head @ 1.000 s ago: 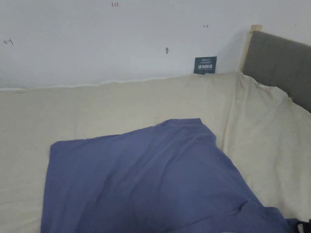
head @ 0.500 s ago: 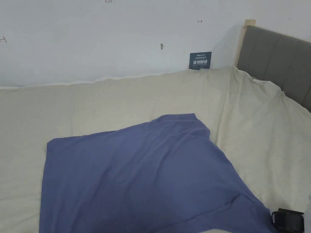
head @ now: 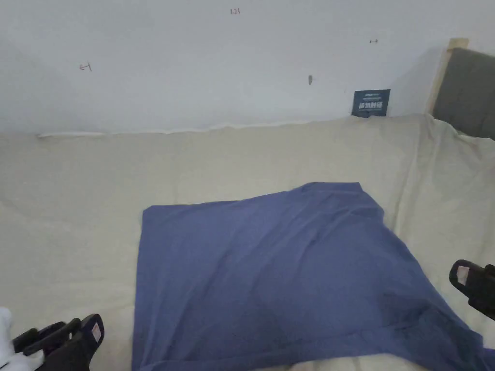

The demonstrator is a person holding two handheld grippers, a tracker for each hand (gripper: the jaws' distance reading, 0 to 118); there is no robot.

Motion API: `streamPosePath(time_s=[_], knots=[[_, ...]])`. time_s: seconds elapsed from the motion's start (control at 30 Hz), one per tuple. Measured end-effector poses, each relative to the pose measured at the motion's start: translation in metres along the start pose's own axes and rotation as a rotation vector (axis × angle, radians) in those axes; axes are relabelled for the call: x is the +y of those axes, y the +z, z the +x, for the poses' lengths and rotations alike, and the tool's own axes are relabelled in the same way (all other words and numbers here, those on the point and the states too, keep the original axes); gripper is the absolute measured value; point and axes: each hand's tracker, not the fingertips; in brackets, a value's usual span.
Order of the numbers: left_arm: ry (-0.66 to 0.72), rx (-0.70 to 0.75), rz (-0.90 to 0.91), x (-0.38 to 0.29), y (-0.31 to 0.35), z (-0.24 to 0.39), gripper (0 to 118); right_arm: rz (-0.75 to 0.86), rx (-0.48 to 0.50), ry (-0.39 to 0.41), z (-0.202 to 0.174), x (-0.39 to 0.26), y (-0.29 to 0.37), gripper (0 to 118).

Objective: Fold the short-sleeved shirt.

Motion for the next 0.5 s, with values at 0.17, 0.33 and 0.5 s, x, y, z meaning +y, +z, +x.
streamPosePath(time_s=[0.17, 0.33, 0.5], knots=[[-0.051, 0.026, -0.023, -0.008, 0.004, 0.013, 0, -0.044, 0.027, 0.019, -0.009, -0.005, -0.01, 0], [-0.057, 0.044, -0.108, -0.007, -0.01, 0.018, 0, -0.079, 0.016, 0.009, -0.017, -0.005, -0.014, 0], [0.057, 0.021, -0.365, -0.026, -0.088, 0.014, 0, -0.187, 0.044, 0.069, -0.022, -0.018, -0.034, 0]])
